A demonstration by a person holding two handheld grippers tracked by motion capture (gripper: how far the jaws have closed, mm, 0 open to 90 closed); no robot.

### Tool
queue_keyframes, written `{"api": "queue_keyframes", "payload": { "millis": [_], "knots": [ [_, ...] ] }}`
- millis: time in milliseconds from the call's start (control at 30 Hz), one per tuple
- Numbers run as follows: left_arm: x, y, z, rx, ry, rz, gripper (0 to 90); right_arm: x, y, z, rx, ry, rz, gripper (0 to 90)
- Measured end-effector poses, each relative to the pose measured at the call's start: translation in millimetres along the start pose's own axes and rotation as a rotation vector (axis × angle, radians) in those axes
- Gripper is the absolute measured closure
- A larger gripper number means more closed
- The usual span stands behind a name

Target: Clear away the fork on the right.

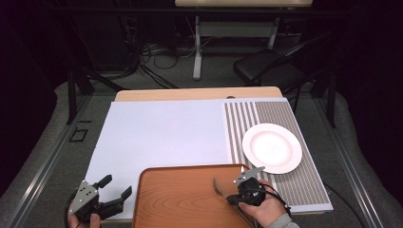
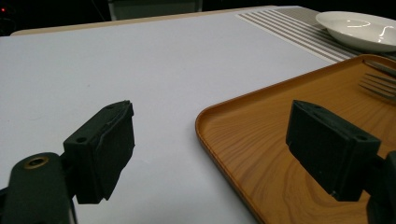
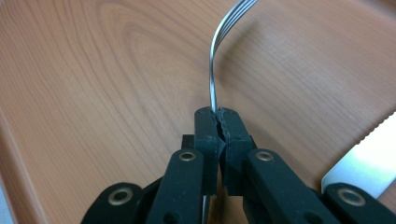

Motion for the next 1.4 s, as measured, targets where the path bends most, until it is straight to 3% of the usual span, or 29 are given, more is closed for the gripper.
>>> {"api": "queue_keyframes", "payload": {
  "millis": [367, 633, 767, 1400],
  "knots": [
    [0.2, 0.3, 0.1, -0.003, 0.007, -0.001, 15.5, 2.8, -1.2, -1.2, 0.027, -0.024, -0.015, 80.2],
    [0.0, 0.0, 0.0, -0.001, 0.004, -0.002, 15.5, -2.3, 1.7, 6.4, 0.122, -0.145, -0.03, 78.6],
    [-0.1, -0.1, 0.0, -0.001, 0.005, -0.002, 15.5, -4.5, 4.3, 9.8, 0.151, -0.176, -0.054, 79.9],
    [-0.4, -0.3, 0.0, 0.0, 0.005, -0.001, 15.5, -5.5, 16.5, 16.2, 0.151, -0.214, -0.09, 89.4]
  ]
}}
Point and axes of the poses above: each handheld gripper's, and its own axes: y roughly forward along the jaws, z roughly out of its top, x roughly to its right, the point moved 2 cm from there along y, roughly forward along the jaws, and after that the axes turned 13 degrees about z, right-handed, at the moved point
